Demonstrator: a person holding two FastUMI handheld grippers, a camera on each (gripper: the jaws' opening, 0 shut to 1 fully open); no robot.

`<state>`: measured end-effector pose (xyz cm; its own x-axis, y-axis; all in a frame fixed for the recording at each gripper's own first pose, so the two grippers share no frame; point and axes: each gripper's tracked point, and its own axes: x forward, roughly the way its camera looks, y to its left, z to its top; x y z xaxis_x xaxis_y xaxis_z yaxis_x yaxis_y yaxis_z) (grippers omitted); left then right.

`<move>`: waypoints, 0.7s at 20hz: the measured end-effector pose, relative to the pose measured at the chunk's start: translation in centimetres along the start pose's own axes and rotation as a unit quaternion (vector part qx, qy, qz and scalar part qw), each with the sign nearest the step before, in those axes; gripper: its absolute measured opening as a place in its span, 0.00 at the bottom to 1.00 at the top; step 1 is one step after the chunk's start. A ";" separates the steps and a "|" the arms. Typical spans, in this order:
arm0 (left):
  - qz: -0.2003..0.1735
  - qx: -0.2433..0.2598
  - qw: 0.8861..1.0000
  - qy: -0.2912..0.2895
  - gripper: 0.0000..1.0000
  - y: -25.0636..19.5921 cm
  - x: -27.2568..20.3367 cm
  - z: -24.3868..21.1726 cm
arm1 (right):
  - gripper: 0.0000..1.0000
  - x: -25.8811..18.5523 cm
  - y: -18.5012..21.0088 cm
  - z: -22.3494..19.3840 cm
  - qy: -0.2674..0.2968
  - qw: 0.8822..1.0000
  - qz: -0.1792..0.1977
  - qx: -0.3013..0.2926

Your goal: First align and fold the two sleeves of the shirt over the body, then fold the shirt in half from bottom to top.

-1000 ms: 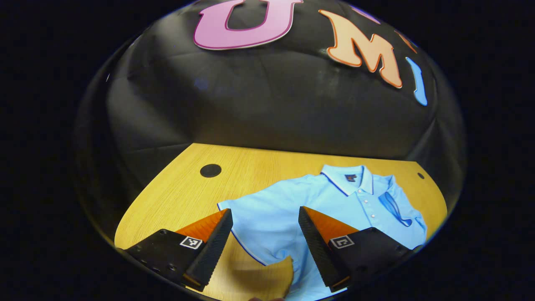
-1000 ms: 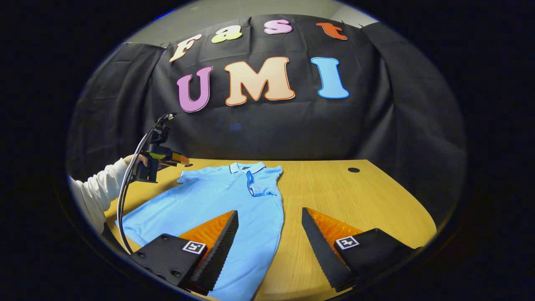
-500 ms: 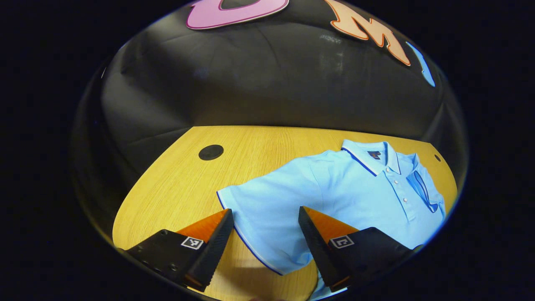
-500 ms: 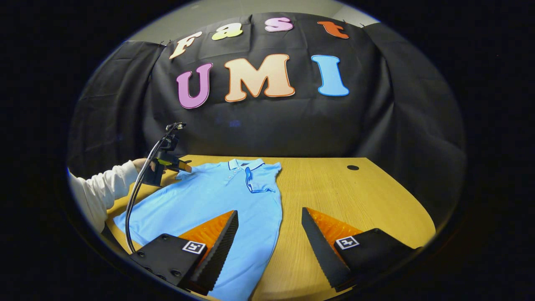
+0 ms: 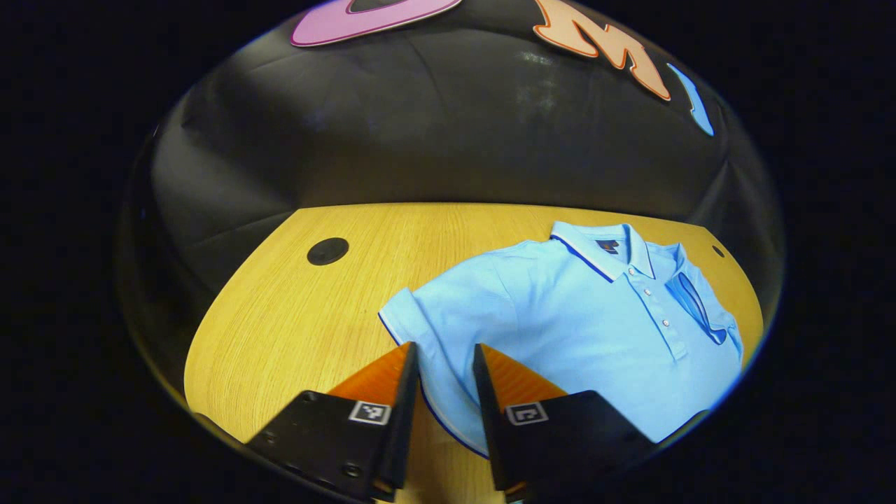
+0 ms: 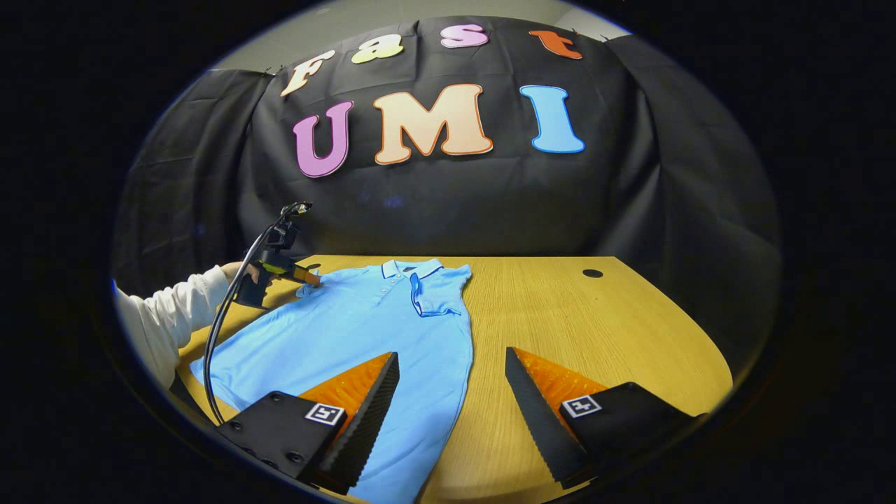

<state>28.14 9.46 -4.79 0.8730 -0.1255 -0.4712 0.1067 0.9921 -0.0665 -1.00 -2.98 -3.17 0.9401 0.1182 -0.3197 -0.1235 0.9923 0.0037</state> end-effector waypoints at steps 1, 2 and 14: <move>0.000 -0.001 1.000 -0.001 0.34 -0.3 0.0 0.3 | 0.97 0.0 -0.1 -0.1 0.000 1.000 0.000 -0.001; 0.000 0.002 1.000 0.003 0.09 -0.4 0.0 0.1 | 0.97 0.0 -0.2 -0.1 0.001 1.000 0.000 -0.002; -0.023 0.056 0.994 -0.087 0.00 -7.5 -4.0 7.9 | 0.97 -0.1 0.3 -0.7 0.000 1.000 0.012 0.004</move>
<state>27.61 2.53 4.54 0.9341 -0.1777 -0.3096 0.1928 0.9811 0.0184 -1.32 -2.72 -3.85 0.9367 0.1415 -0.3203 -0.1431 0.9895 0.0187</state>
